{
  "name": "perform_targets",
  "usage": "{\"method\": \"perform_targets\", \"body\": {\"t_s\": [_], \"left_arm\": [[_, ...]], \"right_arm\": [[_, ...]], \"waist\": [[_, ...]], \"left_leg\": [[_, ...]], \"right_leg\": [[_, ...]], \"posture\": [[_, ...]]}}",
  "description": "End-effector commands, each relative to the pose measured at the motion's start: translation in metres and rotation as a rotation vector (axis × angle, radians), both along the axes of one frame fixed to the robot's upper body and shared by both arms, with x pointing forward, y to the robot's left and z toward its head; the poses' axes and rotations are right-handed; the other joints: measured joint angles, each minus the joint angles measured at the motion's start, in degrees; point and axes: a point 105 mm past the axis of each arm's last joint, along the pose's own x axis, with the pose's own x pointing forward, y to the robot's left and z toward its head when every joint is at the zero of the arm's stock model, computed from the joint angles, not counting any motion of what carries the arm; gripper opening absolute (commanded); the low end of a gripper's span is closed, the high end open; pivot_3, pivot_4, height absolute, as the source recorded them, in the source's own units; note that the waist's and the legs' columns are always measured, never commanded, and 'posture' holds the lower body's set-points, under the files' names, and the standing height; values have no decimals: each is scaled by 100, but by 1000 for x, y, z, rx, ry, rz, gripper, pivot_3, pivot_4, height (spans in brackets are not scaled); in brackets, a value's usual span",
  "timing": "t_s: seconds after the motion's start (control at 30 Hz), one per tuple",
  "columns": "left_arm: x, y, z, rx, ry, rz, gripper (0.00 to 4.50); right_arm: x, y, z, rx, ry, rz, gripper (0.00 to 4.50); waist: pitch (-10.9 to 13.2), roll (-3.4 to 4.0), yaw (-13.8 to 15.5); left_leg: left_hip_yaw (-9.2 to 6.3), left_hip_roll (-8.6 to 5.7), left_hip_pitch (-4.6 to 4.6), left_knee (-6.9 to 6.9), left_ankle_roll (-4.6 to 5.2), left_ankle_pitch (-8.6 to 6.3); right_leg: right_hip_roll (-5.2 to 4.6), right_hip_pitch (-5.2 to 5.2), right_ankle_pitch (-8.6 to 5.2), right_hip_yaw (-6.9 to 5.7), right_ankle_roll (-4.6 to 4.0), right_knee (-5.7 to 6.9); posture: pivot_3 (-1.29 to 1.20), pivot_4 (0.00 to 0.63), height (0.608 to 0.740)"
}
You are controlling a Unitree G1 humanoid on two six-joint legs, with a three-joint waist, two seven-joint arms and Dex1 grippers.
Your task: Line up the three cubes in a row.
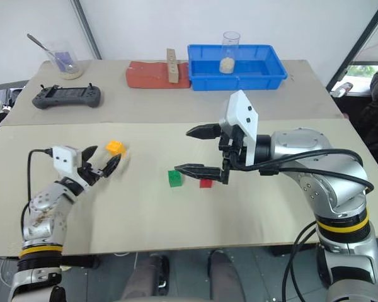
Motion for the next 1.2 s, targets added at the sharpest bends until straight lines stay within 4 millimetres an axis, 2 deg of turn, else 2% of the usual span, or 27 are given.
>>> {"method": "perform_targets", "body": {"t_s": [0.03, 0.13, 0.27, 0.37, 0.53, 0.6, 0.73, 0.87, 0.93, 1.1, 1.2], "left_arm": [[10, 3, 5, 35, -44, 46, 4470], [14, -6, -2, 48, -31, 15, 4470], [21, -14, -2, 50, -41, -17, 4470], [27, -14, 4, 44, -58, -14, 3652], [29, -5, 5, 45, -58, 5, 1343], [29, -4, 8, 52, -65, -4, 1342], [27, -18, 21, 114, -88, -131, 1342], [3, -56, 33, 187, -59, -516, 1342], [-10, -64, 30, 236, -32, -649, 1342], [-40, -69, 11, 319, 62, -925, 1342], [-46, -67, 6, 344, 93, -1013, 1342]], "right_arm": [[-4, -5, 9, 5, -55, -16, 4500], [-4, -7, 9, 4, -52, -30, 4500], [-5, -9, 7, -10, -50, -41, 4500], [-6, -11, 5, -17, -46, -48, 4500], [-7, -12, 3, -18, -46, -56, 4500], [-7, -13, 3, -18, -46, -60, 4500], [-6, -14, 2, -20, -44, -63, 4500], [-3, -15, -1, -25, -36, -53, 4500], [-2, -15, -2, -23, -34, -48, 4500], [-4, -12, -4, -23, -29, -30, 4500], [-6, -13, -4, -26, -27, -25, 4500]], "waist": [[0, 0, -2], [0, 0, -3], [0, -1, -1], [0, -1, 3], [0, -1, -16], [0, -1, -20], [0, -1, -15], [1, -3, -13], [1, -3, -14], [1, -3, -59], [1, -3, -62]], "left_leg": [[0, 0, 1, 0, 0, 0], [2, -1, 2, 0, 0, 0], [2, -2, 2, 0, 0, 0], [0, -2, 1, 0, 0, 0], [2, -2, -1, 0, 0, 0], [1, -2, -1, 0, 0, 0], [1, -1, -1, -1, 0, 0], [3, -1, -4, 0, 0, 0], [4, -2, -5, -1, -1, 0], [7, 1, -5, -5, 0, -1], [5, 2, -7, -10, 0, 0]], "right_leg": [[0, 0, 0, 0, 0, 2], [0, 1, 1, 1, -1, 3], [-1, 0, 1, 1, -2, 2], [-1, 1, 1, 0, -1, 2], [-2, 0, 10, 1, 16, -3], [-1, 0, 11, 0, 16, -3], [-1, -1, 8, 0, 12, -2], [-2, -2, -4, 1, -10, -4], [-3, -2, -5, 1, -12, -8], [-3, -4, -6, 1, -12, -17], [-1, -7, -6, 0, -12, -17]], "posture": [[0, 150, 740], [0, 150, 740], [0, 150, 740], [0, 150, 740], [0, 150, 740], [0, 150, 740], [0, 150, 740], [0, 150, 740], [0, 150, 740], [0, 150, 740], [0, 150, 740]]}}
